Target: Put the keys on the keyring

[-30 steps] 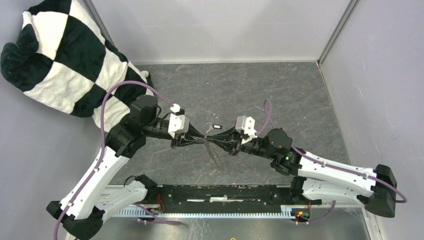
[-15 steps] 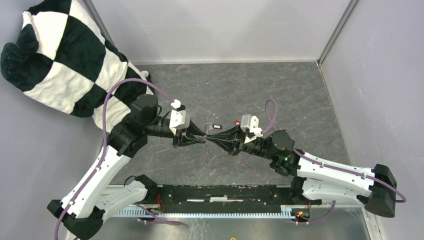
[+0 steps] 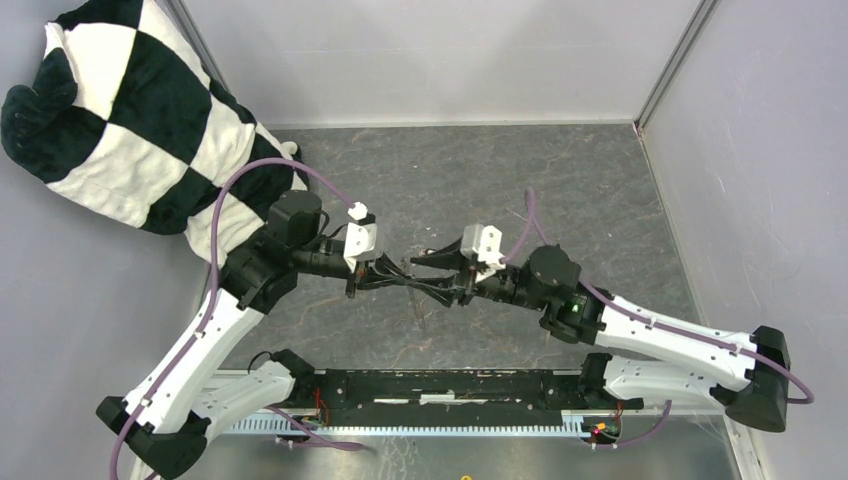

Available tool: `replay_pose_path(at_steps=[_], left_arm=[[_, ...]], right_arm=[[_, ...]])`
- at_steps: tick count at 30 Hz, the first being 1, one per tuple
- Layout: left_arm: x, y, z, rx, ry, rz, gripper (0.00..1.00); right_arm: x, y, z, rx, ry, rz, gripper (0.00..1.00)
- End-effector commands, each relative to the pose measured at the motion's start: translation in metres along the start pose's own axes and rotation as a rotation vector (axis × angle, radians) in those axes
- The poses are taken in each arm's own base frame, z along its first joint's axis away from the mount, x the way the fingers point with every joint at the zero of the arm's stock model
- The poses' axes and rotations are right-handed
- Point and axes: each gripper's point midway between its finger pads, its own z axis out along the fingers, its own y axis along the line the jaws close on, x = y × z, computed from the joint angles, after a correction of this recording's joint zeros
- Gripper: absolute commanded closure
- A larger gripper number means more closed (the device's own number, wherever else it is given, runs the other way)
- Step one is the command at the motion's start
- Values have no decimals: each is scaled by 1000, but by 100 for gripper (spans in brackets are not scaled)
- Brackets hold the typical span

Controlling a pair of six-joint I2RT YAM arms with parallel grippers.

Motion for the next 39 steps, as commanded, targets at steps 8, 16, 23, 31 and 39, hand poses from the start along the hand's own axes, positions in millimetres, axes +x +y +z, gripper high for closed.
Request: replay_pose_path(at_steps=[8, 16, 23, 31, 39], left_arm=[[16, 8, -2, 28, 134, 56, 98], [13, 12, -6, 14, 148, 118, 98], [12, 10, -7, 21, 141, 151, 98], [9, 8, -8, 26, 131, 173, 98], [7, 7, -8, 30, 124, 194, 98]], right_arm=[[3, 9, 9, -263, 438, -262, 64], [5, 8, 10, -310, 505, -300, 69], [8, 2, 17, -304, 507, -285, 72], [10, -7, 16, -288, 519, -272, 70], [13, -10, 22, -285, 518, -235, 70]])
